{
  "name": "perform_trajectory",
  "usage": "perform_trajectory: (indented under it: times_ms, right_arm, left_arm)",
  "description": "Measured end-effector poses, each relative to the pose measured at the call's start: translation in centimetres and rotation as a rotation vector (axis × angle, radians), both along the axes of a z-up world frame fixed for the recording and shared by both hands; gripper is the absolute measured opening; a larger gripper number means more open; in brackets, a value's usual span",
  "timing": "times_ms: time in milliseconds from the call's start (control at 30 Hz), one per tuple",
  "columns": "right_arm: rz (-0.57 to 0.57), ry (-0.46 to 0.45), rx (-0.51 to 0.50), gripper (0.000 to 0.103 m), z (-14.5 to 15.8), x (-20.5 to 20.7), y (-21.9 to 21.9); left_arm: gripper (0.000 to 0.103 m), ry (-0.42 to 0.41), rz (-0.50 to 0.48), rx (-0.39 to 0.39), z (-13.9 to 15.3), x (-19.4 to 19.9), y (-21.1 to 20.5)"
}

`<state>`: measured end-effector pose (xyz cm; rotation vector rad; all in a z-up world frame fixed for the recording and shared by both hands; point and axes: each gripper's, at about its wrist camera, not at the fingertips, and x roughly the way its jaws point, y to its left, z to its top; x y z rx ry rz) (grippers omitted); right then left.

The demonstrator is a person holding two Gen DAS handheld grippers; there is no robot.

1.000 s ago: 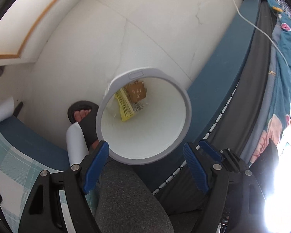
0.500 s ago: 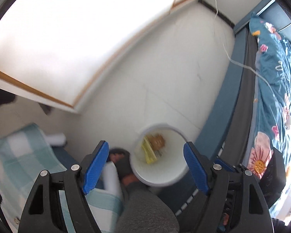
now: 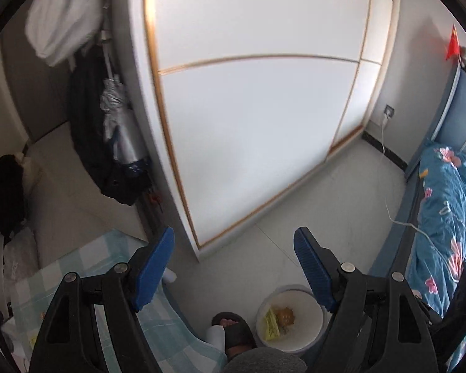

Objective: Collect trash
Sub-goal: 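Move both tools back over the table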

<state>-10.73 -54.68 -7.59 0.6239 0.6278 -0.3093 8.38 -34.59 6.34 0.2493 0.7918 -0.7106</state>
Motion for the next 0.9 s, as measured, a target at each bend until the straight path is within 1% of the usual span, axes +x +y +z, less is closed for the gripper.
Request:
perform_trajectory:
  times_ms: [100, 133, 200, 267, 367, 433, 467, 600, 667, 767, 900]
  right_arm:
    - [0.043, -0.064, -0.076, 0.059, 3.1, 0.7, 2.2]
    - [0.059, -0.089, -0.105, 0.061, 4.3, 1.0, 3.3]
    - [0.09, -0.132, -0.14, 0.064, 6.2, 1.4, 5.0]
    - [0.121, -0.164, -0.163, 0.065, 7.5, 1.9, 6.6]
    - [0.173, -0.209, -0.218, 0.069, 9.4, 2.6, 9.7]
    - [0.213, -0.249, -0.251, 0.075, 10.6, 2.9, 11.8]
    - [0.23, -0.264, -0.263, 0.076, 11.0, 3.2, 12.9]
    - [0.303, -0.322, -0.297, 0.082, 12.2, 4.2, 17.0]
    - [0.348, -0.342, -0.304, 0.084, 12.3, 5.1, 19.1]
    - [0.407, -0.352, -0.318, 0.086, 11.6, 6.4, 21.6]
    - [0.465, -0.349, -0.331, 0.091, 10.6, 7.9, 24.5]
  left_arm:
    - [0.077, -0.074, 0.083, -0.054, 1.6, -0.9, 3.5]
    - [0.078, -0.083, 0.111, -0.068, 1.9, -1.0, 4.8]
    - [0.085, -0.093, 0.163, -0.1, 2.3, -1.1, 7.3]
    - [0.085, -0.118, 0.228, -0.128, 2.9, -1.1, 10.1]
    - [0.086, -0.151, 0.315, -0.154, 3.1, -1.2, 13.7]
    - [0.089, -0.157, 0.359, -0.165, 2.9, -1.1, 15.3]
    - [0.091, -0.16, 0.381, -0.175, 2.8, -0.9, 16.7]
    - [0.093, -0.198, 0.464, -0.173, 2.3, -1.0, 20.5]
    - [0.095, -0.213, 0.506, -0.179, 1.9, -1.0, 22.7]
    - [0.1, -0.234, 0.572, -0.189, 1.0, -1.1, 25.5]
    - [0.101, -0.244, 0.642, -0.172, -0.6, -1.1, 29.0]
